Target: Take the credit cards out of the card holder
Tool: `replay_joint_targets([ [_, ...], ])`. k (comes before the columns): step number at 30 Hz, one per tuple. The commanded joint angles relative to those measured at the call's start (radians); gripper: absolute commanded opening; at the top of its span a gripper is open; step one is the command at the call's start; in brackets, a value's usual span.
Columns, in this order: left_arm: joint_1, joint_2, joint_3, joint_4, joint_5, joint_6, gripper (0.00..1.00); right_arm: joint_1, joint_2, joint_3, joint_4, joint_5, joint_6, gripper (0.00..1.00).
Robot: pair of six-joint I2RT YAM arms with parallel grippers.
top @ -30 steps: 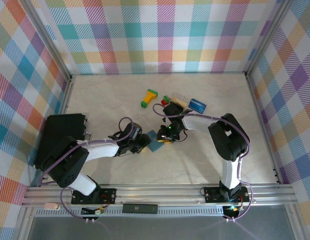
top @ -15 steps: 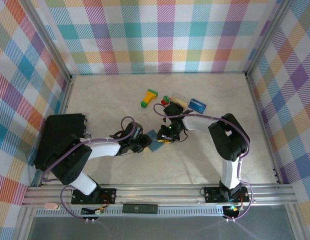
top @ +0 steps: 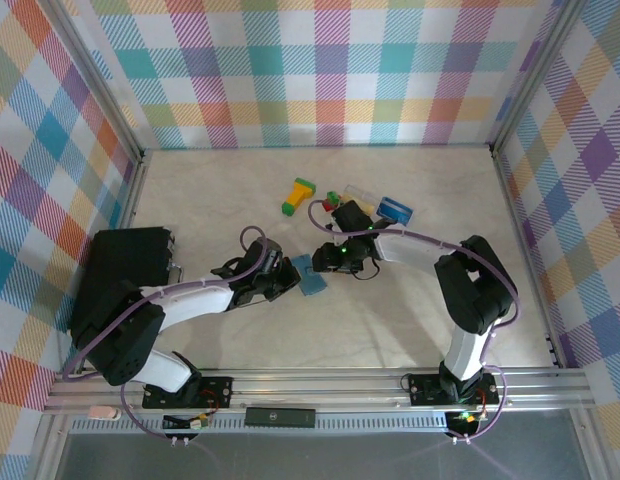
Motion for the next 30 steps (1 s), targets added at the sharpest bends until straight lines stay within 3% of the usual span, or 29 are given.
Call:
replay_joint_targets([
  [1,0.008,-0.026,0.048,-0.045,0.002,0.051,0.0,-0.009,0.0,0.035,0.028,-0.068,-0.087,0.58],
  [19,0.012,-0.014,0.078,-0.042,0.023,0.059,0.0,-0.008,0.121,0.119,-0.016,-0.156,-0.069,0.57],
  [22,0.011,-0.015,0.079,-0.055,0.012,0.054,0.0,-0.007,0.132,0.129,-0.055,-0.107,-0.078,0.57],
  [30,0.019,-0.017,0.075,-0.102,-0.012,0.027,0.0,-0.009,0.105,0.104,-0.126,0.133,-0.067,0.44],
])
